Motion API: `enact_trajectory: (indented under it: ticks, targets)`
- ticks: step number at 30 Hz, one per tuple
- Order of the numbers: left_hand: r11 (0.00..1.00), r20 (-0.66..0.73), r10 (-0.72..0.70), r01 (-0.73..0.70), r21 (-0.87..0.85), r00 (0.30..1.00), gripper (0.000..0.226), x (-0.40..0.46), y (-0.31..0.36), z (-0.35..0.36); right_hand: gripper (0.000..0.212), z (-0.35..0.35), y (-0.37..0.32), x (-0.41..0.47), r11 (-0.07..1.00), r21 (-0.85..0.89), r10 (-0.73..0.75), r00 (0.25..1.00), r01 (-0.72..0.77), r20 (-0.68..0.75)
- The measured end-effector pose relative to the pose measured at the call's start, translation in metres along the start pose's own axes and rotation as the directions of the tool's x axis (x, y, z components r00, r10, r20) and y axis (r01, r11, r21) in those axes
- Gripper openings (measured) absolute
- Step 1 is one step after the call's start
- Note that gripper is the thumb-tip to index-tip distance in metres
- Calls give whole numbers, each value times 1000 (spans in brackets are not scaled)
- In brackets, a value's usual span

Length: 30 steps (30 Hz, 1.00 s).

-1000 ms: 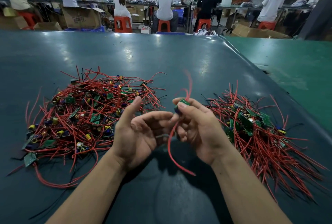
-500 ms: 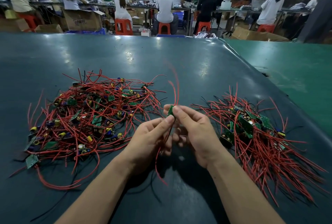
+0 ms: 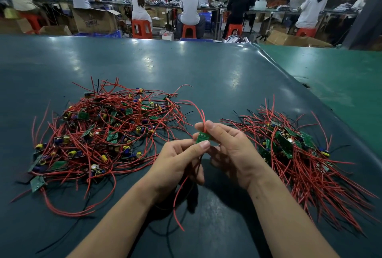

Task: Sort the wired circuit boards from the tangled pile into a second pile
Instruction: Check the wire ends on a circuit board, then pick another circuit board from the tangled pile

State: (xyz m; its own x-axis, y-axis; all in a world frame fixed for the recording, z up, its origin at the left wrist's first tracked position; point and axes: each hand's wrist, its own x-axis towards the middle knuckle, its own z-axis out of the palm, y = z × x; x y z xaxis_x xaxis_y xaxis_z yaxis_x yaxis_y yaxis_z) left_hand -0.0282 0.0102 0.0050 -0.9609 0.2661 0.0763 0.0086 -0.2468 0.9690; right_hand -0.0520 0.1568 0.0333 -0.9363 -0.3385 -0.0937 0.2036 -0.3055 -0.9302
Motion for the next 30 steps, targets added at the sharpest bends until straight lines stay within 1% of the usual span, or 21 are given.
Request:
enact_trajectory:
  ticks: [3,6,7,9,12,14,16,18,20,23,25,26,27,28,29,30]
  targets:
    - [1000,18,-9,9,16,1000,26,1,-1,-1,19,-2,1,2,999,-12,-44,998,44,-44]
    - [1000,30,-13,12,5,999,23,2,-1,-1,8,-4,1,6,992,-13,-125,977,125,-171]
    - [1000,52,-12,11,20,999,25,1,-1,-1,9,-6,0,8,988,6,-149,965,154,-218]
    - [999,110,-10,6,41,994,27,0,0,-2,14,-12,-1,11,978,46,-178,933,202,-314]
    - [999,190,-8,-2,54,982,25,-2,3,-2,11,-17,-1,13,958,60,-229,874,281,-429]
    - [997,218,-19,1,82,976,25,-3,4,-2,11,-19,0,15,943,48,-262,822,330,-506]
    - [996,226,-29,10,85,974,24,-3,5,-3,9,-19,1,17,930,3,-305,776,367,-552]
    - [999,235,-30,20,43,971,23,-3,6,-3,8,-17,1,18,925,-16,-322,759,381,-565]
    - [1000,258,-25,25,5,966,23,-3,7,-4,11,-18,3,20,923,20,-304,761,384,-573]
    - [999,263,-36,35,8,964,25,-3,7,-2,16,-21,0,20,910,99,-275,766,402,-581]
    - [999,233,-42,46,-12,972,25,-4,9,-1,15,-22,-3,20,903,133,-262,769,408,-583]
    - [998,197,-39,47,-35,980,25,-4,10,-2,11,-21,-4,19,914,128,-251,786,384,-566]
    - [995,150,-46,59,-82,988,24,-3,12,-3,12,-20,-4,18,937,116,-221,818,329,-531]
    - [984,104,-59,76,-162,993,21,-2,14,-5,27,-16,-3,17,965,98,-168,863,243,-477]
    - [965,69,-67,82,-250,995,20,-1,17,-7,46,-11,-1,15,987,71,-103,909,143,-405]
    - [944,46,-71,82,-318,996,21,-1,21,-10,63,-5,2,12,998,26,-46,951,56,-305]
